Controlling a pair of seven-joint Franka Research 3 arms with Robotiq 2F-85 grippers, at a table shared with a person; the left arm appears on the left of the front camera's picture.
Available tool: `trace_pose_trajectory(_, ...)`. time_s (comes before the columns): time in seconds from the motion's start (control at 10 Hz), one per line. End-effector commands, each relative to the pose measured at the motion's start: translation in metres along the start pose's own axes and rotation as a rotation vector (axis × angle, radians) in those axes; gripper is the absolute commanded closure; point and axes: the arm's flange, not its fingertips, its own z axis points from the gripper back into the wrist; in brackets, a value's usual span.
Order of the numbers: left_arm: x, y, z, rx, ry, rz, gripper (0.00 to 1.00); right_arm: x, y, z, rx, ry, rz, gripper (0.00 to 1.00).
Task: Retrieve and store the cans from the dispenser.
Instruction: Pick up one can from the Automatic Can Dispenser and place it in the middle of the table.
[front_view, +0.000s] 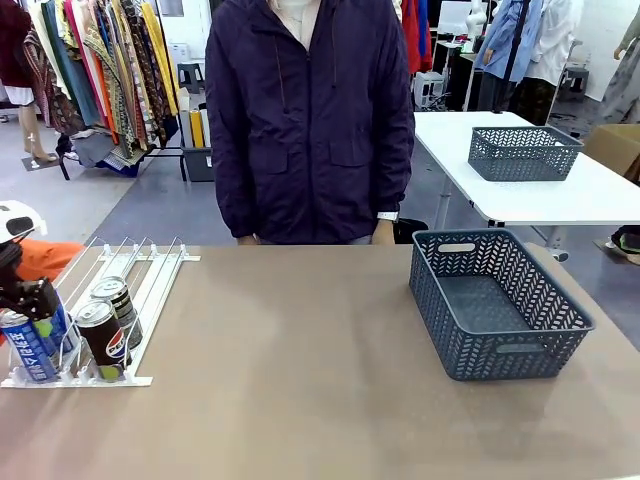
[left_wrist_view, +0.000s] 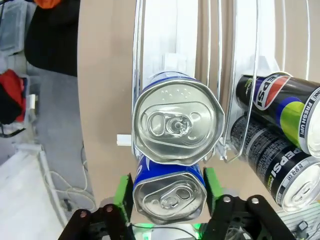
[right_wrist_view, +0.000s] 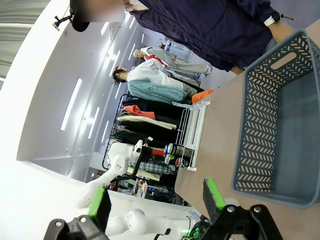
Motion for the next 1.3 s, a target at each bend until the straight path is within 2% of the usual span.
trace_pose_trajectory(0.0, -0.005, 0.001, -0.005, 0.013, -0.007, 0.003, 1.00, 0.002, 0.004, -0.001, 0.014, -0.005, 0.005, 0.00)
trace_pose_trajectory(0.4, -0.006, -0.001, -0.003, 0.007, -0.008, -0.013, 1.00, 0.002, 0.004, -0.001, 0.014, -0.005, 0.005, 0.00)
trace_pose_trajectory(0.5, -0.010, -0.004, 0.007, 0.043, -0.034, -0.008, 1.00, 0.002, 0.004, -0.001, 0.014, -0.005, 0.005, 0.00)
trace_pose_trajectory(0.6, -0.019, -0.007, 0.033, 0.015, -0.070, -0.049, 1.00, 0.002, 0.004, -0.001, 0.014, -0.005, 0.005, 0.00)
trace_pose_trajectory(0.7, -0.031, -0.010, 0.069, 0.057, -0.120, -0.037, 1.00, 0.002, 0.004, -0.001, 0.014, -0.005, 0.005, 0.00)
trace_pose_trajectory(1.0, -0.081, -0.018, 0.174, 0.076, -0.209, -0.098, 1.00, 0.002, 0.004, -0.001, 0.014, -0.005, 0.005, 0.00)
trace_pose_trajectory(1.2, -0.105, -0.023, 0.199, 0.095, -0.300, -0.140, 1.00, 0.002, 0.004, -0.001, 0.014, -0.005, 0.005, 0.00)
